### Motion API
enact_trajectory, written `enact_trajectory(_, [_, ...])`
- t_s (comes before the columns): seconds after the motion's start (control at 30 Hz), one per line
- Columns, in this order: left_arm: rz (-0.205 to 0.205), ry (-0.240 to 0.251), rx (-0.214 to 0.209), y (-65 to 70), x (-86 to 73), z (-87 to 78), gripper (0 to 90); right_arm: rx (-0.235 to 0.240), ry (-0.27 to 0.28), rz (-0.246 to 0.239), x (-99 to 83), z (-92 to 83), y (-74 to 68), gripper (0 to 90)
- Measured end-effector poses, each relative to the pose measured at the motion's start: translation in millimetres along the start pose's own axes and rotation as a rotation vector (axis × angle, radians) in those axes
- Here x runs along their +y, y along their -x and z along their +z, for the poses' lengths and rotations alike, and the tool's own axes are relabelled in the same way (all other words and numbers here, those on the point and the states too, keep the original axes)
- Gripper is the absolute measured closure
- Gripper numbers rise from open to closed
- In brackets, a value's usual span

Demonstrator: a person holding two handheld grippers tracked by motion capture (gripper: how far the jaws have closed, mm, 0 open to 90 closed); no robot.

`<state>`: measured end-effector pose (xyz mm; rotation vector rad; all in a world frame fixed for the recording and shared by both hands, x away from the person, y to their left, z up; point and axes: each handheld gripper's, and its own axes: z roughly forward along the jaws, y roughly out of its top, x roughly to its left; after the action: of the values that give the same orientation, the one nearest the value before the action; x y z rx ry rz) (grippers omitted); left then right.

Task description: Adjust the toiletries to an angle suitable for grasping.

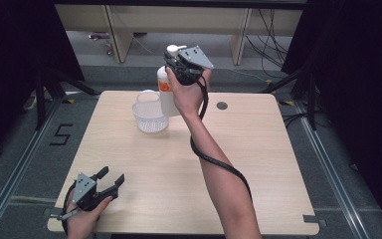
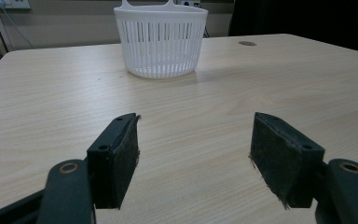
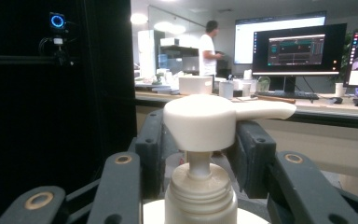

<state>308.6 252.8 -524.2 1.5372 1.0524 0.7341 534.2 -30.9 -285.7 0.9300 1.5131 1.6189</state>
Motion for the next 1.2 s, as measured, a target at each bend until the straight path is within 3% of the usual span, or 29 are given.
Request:
enact_trajectory(0.8, [-0.004,0.016,-0.01,-0.9,-0.6,0.7,31.6,0.012,-0.017,-0.001,-0.3,20.0,-11.5,60.0])
enact_trajectory(1.2, [-0.003,0.001,-0.002,-0.7,-0.1,-1.0,31.6,0.028,-0.035,0.008,-1.6,28.0,-18.4,59.9])
